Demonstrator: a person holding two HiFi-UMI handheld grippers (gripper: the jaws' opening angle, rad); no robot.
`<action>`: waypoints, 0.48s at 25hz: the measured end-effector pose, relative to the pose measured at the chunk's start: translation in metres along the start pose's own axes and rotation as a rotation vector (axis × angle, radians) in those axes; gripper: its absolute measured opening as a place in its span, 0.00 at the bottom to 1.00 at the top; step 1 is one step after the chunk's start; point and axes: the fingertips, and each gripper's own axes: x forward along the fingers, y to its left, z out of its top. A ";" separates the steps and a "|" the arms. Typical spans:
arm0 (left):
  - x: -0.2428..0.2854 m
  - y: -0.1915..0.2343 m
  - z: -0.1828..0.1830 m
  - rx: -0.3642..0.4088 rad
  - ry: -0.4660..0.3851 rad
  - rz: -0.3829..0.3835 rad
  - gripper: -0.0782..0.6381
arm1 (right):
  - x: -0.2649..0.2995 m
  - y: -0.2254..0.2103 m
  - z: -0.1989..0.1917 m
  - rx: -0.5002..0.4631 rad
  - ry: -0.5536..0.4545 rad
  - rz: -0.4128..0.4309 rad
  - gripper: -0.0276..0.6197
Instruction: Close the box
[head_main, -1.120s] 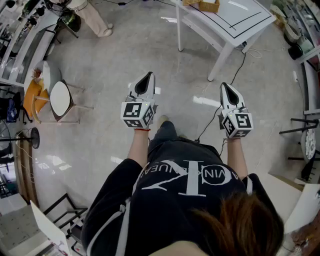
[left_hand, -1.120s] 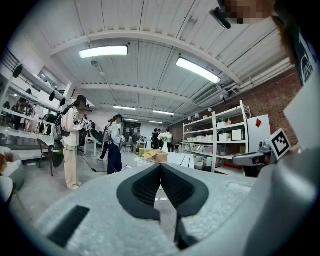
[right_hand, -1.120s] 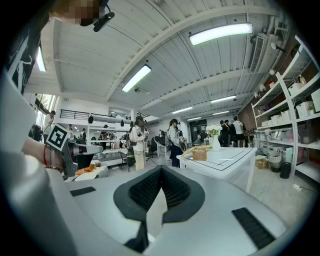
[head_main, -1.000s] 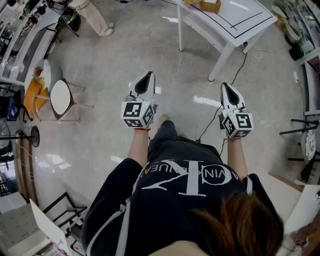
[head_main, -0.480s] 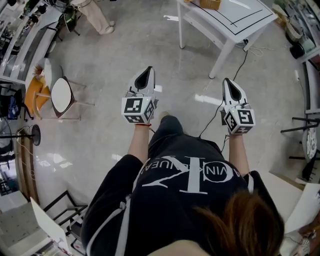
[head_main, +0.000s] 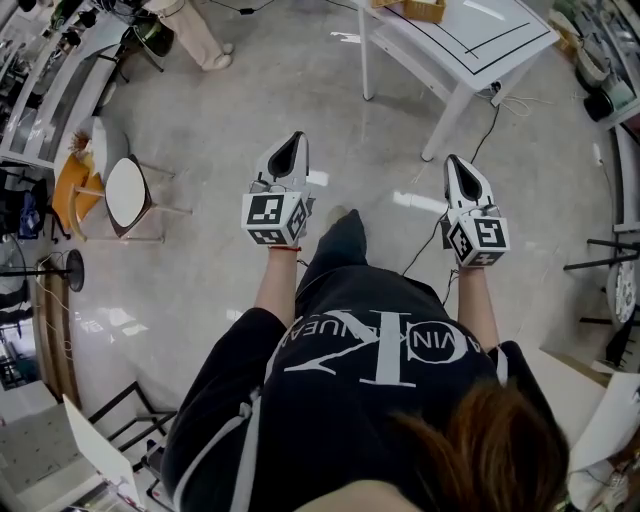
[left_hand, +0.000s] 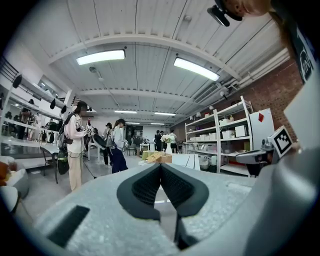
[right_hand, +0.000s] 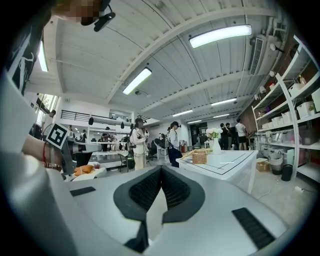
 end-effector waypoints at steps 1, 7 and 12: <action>0.004 0.004 0.000 -0.002 0.000 0.003 0.12 | 0.005 -0.001 0.000 -0.008 0.002 -0.004 0.04; 0.055 0.016 -0.012 -0.015 0.027 -0.036 0.12 | 0.045 -0.027 -0.004 0.008 0.016 -0.037 0.15; 0.106 0.038 -0.012 -0.026 0.044 -0.070 0.12 | 0.093 -0.041 -0.002 0.035 0.038 -0.052 0.21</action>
